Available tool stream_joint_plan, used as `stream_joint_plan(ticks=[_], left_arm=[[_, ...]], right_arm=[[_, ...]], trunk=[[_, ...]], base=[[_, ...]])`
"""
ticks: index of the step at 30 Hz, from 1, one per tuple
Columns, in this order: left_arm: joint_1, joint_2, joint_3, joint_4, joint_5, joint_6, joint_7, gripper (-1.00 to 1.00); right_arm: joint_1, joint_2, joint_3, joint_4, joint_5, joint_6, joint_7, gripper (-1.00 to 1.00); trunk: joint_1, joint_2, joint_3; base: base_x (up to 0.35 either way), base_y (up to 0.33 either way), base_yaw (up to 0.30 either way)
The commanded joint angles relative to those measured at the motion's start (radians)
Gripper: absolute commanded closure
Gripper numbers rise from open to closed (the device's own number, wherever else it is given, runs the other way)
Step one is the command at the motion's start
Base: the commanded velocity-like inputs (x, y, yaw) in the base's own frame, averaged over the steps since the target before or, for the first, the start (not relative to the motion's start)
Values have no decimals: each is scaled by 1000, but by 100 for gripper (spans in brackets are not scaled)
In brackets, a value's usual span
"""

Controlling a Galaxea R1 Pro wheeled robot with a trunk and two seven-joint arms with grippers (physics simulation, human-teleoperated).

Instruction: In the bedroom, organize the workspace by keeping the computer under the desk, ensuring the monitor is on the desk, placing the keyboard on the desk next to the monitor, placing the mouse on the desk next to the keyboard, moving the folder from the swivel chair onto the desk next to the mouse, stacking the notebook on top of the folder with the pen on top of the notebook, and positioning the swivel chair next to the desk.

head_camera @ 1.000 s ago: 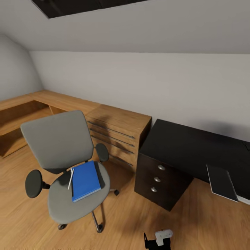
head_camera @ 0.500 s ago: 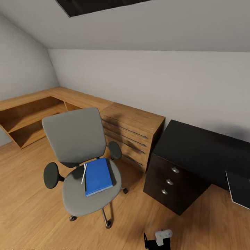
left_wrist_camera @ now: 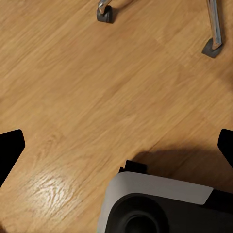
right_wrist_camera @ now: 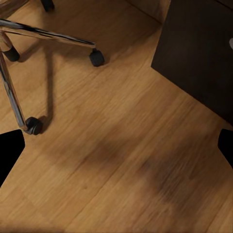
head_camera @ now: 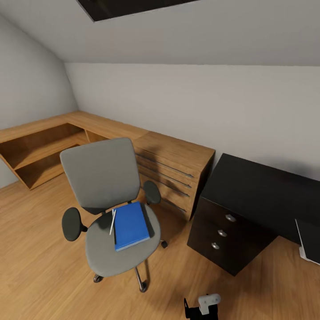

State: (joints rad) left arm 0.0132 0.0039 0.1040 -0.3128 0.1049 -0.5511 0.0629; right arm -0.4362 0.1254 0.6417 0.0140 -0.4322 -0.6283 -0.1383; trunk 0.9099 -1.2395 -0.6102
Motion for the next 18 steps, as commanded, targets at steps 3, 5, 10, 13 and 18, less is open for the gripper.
stream_joint_plan(ticks=[3, 5, 10, 13, 18], left_arm=[[1, 0, -4, -2, 10, -1, 0, -100], [1, -1, -4, -2, 10, -1, 0, -100], [1, -1, -4, -2, 10, -1, 0, -100], [1, -1, -4, -2, 10, -1, 0, -100], [1, -1, -4, -2, 10, -1, 0, -100]], right_arm=[[-1, 1, 9, 1, -3, -2, -6, -100], [-1, 0, 9, 1, -3, -2, -6, -100], [-1, 4, 9, 1, -3, -2, -6, -100], [-1, 4, 9, 1, -3, -2, -6, -100], [0, 4, 9, 1, -3, -2, -6, -100]], trunk=[[0, 0, -1], [0, 0, -1], [0, 0, -1], [0, 0, -1], [0, 0, -1]], base=[[0, 2, 0], [0, 0, 0], [0, 0, 234], [0, 0, 263], [0, 0, 270]])
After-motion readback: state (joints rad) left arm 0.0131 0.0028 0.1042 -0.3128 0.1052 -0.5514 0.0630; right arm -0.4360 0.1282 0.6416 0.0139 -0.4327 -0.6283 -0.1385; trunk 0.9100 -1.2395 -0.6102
